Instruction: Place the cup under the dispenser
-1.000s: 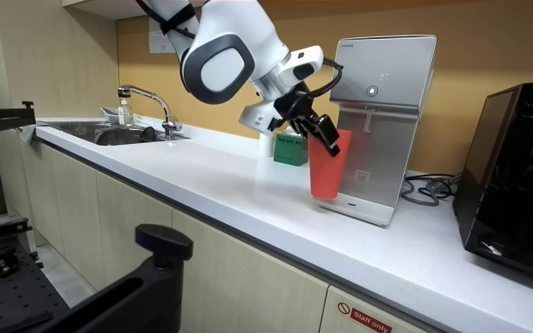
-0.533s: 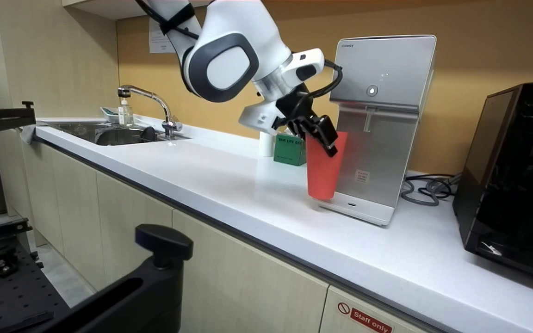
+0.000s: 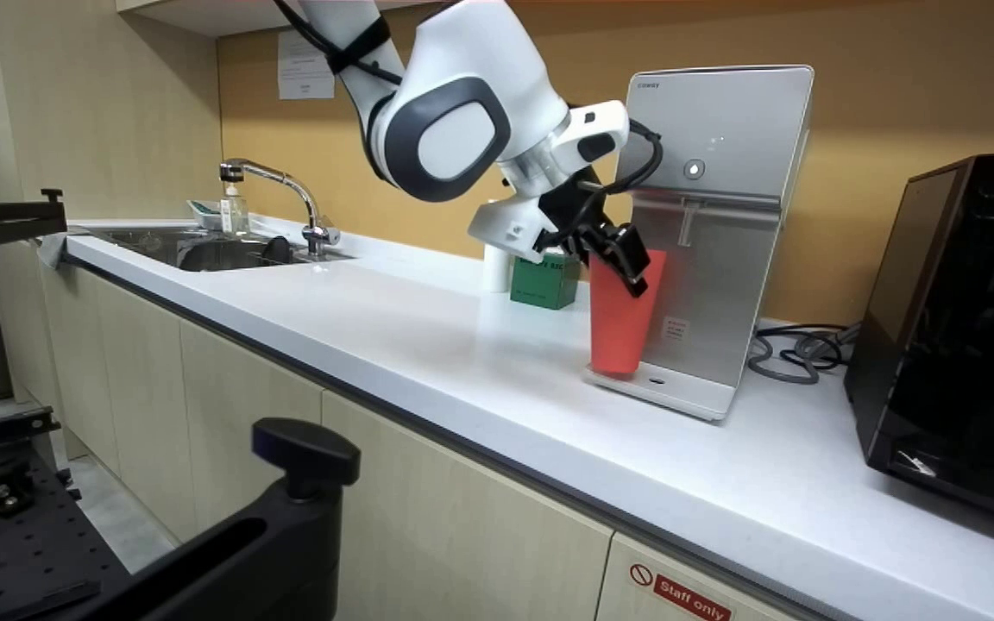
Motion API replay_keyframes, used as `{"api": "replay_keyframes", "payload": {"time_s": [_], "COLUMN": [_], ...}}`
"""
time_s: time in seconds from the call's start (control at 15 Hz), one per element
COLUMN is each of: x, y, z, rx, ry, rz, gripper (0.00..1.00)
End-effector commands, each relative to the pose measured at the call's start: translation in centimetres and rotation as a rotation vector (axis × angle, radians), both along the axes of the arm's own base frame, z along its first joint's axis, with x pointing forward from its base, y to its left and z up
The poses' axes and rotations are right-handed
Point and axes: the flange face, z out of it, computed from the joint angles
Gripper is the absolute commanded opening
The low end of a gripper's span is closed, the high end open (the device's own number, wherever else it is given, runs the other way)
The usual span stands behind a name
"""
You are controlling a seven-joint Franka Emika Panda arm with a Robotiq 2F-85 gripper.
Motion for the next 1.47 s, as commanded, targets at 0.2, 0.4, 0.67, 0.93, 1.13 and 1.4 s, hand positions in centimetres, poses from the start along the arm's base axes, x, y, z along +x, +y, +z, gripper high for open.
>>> {"api": "replay_keyframes", "payload": {"time_s": [0.2,0.4,0.67,0.93,1.13,1.4], "x": [1.6,1.9,2.5,2.9,2.7,2.1], "y": [-3.9,-4.9,-5.5,-5.4,-5.0,-4.1], "z": [-0.5,-0.7,-0.9,-1.1,-0.8,-0.1], "rx": [0.039,0.043,0.05,0.054,0.035,0.011], "ry": [-0.037,-0.048,-0.059,-0.052,-0.038,-0.013], "rz": [-0.037,-0.036,-0.024,-0.006,0.01,0.036], "gripper": [0.48,0.48,0.48,0.93,1.0,1.0]}}
